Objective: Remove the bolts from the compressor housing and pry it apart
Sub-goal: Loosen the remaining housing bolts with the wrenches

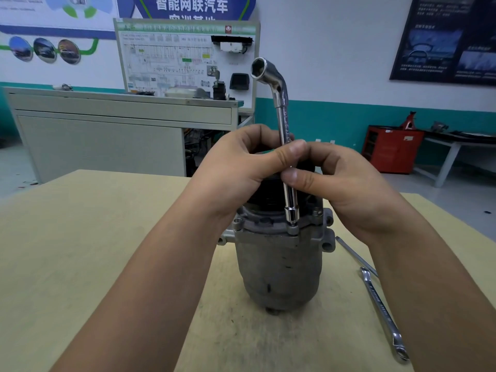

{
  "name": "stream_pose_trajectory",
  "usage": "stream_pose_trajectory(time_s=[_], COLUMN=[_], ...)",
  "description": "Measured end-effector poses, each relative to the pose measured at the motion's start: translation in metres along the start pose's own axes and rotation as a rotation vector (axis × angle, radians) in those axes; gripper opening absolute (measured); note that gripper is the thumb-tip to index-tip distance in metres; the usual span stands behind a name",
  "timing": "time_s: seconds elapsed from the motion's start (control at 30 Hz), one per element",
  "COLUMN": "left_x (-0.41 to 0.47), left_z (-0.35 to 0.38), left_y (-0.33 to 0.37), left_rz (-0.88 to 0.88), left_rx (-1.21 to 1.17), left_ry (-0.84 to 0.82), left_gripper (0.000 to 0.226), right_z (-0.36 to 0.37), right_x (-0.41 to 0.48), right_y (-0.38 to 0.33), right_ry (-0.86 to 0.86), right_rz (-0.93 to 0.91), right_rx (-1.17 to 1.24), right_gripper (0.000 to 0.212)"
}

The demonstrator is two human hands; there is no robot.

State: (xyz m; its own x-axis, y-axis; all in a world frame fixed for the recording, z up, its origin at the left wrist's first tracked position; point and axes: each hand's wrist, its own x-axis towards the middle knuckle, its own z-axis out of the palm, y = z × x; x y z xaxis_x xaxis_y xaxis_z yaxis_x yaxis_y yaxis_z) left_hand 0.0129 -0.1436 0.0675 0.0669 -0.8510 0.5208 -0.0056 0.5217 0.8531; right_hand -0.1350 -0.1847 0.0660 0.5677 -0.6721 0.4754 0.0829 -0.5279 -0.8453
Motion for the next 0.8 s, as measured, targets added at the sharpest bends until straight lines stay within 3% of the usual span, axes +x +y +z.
stream_pose_trajectory(time_s=[0.2, 0.4, 0.6, 0.8], left_x=[-0.0007, -0.0024, -0.0016, -0.0027], left_z=[0.0015, -0.0037, -0.0028, 0.0025], left_y=[0.0015, 0.0050, 0.0035, 0.0041], left_rz=[-0.012, -0.061, -0.057, -0.036], left_rx=[0.004, -0.052, -0.004, 0.003], left_ry=[0.003, -0.109, -0.081, 0.010], left_gripper=[0.021, 0.019, 0.017, 0.011], right_z=[0.0030, -0.0001, -0.0037, 0.0026], right_x=[0.0005, 0.0006, -0.0005, 0.0007], right_y=[0.0001, 0.0001, -0.0018, -0.0013], right_ry=[0.042, 0.006, -0.077, 0.002], right_rz=[-0.006, 0.022, 0.034, 0.016], right_rx=[0.007, 0.081, 0.113, 0.029], right_gripper=[0.043, 0.015, 0.022, 0.030])
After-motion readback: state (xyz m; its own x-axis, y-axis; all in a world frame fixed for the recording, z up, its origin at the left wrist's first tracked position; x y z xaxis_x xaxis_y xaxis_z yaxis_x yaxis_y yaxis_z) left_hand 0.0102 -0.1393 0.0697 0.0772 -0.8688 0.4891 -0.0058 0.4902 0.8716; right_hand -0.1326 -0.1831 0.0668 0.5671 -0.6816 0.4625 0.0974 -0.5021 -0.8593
